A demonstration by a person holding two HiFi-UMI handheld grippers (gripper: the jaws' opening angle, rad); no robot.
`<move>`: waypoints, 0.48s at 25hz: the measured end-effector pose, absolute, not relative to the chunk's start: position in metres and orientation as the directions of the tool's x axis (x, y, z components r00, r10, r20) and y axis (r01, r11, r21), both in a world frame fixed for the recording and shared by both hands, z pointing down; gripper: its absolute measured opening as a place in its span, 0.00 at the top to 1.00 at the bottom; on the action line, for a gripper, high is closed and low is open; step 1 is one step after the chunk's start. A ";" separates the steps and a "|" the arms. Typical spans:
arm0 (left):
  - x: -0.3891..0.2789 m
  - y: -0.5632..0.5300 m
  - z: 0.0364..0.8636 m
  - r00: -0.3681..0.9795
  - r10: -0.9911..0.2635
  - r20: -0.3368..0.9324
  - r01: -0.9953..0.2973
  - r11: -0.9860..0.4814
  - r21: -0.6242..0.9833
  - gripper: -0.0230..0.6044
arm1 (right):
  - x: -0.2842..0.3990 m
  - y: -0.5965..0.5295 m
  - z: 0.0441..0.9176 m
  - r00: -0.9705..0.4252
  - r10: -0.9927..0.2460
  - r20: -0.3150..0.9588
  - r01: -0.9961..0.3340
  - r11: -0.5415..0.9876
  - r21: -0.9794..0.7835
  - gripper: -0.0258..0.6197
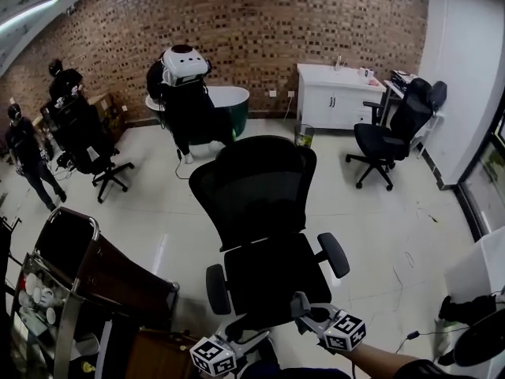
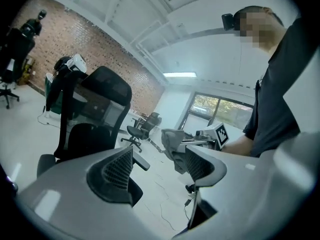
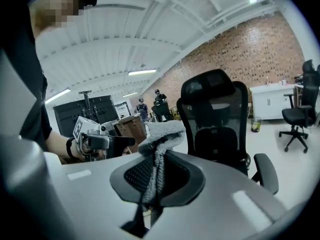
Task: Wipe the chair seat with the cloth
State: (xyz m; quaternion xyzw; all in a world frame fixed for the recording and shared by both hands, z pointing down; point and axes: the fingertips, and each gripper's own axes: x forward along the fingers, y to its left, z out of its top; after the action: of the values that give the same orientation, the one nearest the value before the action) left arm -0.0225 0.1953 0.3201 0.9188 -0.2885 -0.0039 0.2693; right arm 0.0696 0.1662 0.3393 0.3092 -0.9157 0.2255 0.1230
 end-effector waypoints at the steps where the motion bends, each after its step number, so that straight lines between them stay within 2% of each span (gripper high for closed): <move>1: -0.018 0.209 0.315 0.827 -0.542 0.146 -0.537 -0.686 0.491 0.40 | 0.075 0.179 0.332 -0.784 -0.514 0.348 -0.616 0.712 -0.336 0.91; 12: 0.065 0.369 0.268 0.731 -0.677 0.087 -0.631 -0.622 0.464 0.40 | 0.173 0.337 0.260 -0.858 -0.490 0.156 -0.512 0.793 -0.329 0.91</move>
State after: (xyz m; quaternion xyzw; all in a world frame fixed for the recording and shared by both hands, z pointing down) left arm 0.0646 0.3688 0.2681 0.8993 -0.3636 -0.0482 0.2384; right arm 0.1729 0.3365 0.2599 0.2648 -0.9463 0.1827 0.0311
